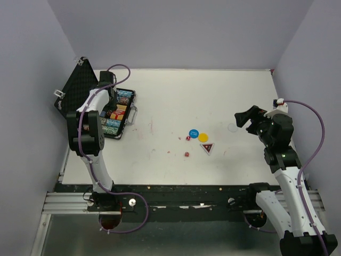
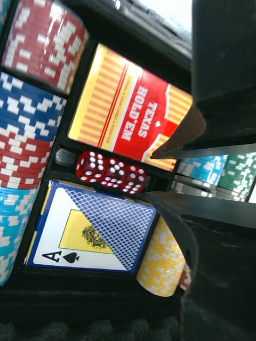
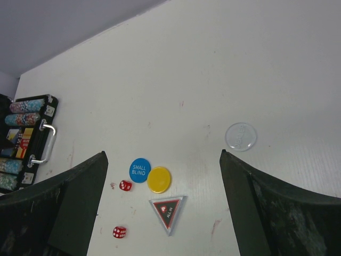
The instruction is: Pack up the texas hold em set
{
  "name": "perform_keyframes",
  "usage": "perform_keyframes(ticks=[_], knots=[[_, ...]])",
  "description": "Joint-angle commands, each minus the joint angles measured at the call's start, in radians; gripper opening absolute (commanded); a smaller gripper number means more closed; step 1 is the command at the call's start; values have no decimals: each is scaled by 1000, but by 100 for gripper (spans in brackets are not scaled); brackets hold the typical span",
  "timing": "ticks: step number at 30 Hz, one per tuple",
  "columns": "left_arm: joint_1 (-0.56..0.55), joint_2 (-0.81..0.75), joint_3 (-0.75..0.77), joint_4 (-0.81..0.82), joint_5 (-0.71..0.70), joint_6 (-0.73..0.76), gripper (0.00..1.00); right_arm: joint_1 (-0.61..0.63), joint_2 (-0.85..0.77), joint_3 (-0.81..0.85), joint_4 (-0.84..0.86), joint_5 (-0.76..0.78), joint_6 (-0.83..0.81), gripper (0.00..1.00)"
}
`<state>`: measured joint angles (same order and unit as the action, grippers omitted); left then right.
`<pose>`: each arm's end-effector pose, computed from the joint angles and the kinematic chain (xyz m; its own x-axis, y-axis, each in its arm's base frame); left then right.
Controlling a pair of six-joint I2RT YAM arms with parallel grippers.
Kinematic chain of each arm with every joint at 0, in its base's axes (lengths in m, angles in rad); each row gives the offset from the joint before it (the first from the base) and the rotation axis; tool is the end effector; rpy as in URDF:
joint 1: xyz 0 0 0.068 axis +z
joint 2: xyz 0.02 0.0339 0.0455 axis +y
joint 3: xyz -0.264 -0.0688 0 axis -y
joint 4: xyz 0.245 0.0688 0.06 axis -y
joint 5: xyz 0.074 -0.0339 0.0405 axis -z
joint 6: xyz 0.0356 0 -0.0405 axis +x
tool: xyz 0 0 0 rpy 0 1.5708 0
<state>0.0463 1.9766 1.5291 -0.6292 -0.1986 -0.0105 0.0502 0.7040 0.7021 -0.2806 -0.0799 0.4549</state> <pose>0.4219 0.0266 0.2083 -0.8779 -0.0510 -0.4760 -0.1481 0.9745 0.1687 0.1687 0.0113 0.3134 -0.3057 0.4232 -0.8529 0.0086 0.8970 0.4419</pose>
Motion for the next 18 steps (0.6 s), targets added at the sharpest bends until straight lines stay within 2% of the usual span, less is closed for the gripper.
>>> perform_keyframes(ticks=[1,6,11,15,18], knots=[[-37,-134,-21,45,10,0,42,-6,-8,14,-11,-6,-10,94],[-103,-232,-79,63,99,-35,42,-6,-11,14,-11,-4,-10,94],[-235,-306,-116,39,82,-57,42,-6,-15,13,-11,-8,-10,94],[-331,-357,-152,43,149,-175,42,-7,-23,13,-11,-12,-9,94],[-402,-370,-187,37,148,-261,42,-6,-24,11,-11,-17,-7,94]])
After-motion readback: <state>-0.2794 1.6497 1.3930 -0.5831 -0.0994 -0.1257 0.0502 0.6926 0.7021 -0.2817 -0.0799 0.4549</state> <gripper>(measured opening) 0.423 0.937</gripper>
